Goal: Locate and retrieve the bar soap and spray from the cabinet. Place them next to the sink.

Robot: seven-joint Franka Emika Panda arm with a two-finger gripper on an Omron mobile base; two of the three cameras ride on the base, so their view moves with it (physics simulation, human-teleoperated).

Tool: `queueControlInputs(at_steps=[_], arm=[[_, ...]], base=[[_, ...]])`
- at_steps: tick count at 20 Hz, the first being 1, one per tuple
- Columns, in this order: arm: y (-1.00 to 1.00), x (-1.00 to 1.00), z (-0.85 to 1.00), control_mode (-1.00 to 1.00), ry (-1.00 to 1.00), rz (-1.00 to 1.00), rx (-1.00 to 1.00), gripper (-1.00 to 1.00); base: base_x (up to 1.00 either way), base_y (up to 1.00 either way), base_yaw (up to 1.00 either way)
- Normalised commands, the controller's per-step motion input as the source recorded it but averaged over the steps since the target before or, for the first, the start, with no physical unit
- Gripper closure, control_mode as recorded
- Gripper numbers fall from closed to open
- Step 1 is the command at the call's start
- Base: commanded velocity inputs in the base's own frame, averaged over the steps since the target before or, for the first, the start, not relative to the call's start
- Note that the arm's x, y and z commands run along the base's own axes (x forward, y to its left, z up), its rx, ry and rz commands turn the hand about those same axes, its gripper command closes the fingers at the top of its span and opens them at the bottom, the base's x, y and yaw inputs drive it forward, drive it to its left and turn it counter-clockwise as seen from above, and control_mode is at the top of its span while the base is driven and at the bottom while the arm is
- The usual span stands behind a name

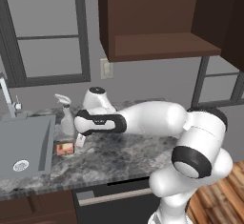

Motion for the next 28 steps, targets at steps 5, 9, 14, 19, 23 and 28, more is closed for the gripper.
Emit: queueControlInputs(at_steps=[5, 9, 14, 19, 23, 28], arm=[[-0.33, -0.59, 0.01, -1.00, -0.01, -0.13, 0.05, -1.00], [-0.28, -0.49, 0.14, -1.00, -0.01, -0.16, 0.02, -1.00], [-0.34, -0.31, 0.18, -1.00, 0.00, -0.19, 0.00, -1.00], [-0.42, -0.20, 0.08, -1.00, 0.00, -0.26, -0.01, -1.00], [-0.46, -0.11, 0.06, -1.00, 0.00, -0.27, -0.01, -1.00], [-0.57, 0.00, 0.11, -1.00, 0.00, -0.26, -0.01, -1.00]], base=[[0.00, 0.00, 0.00], [0.00, 0.00, 0.00], [0.00, 0.00, 0.00], [0.00, 0.00, 0.00], [0.00, 0.00, 0.00], [0.00, 0.00, 0.00]])
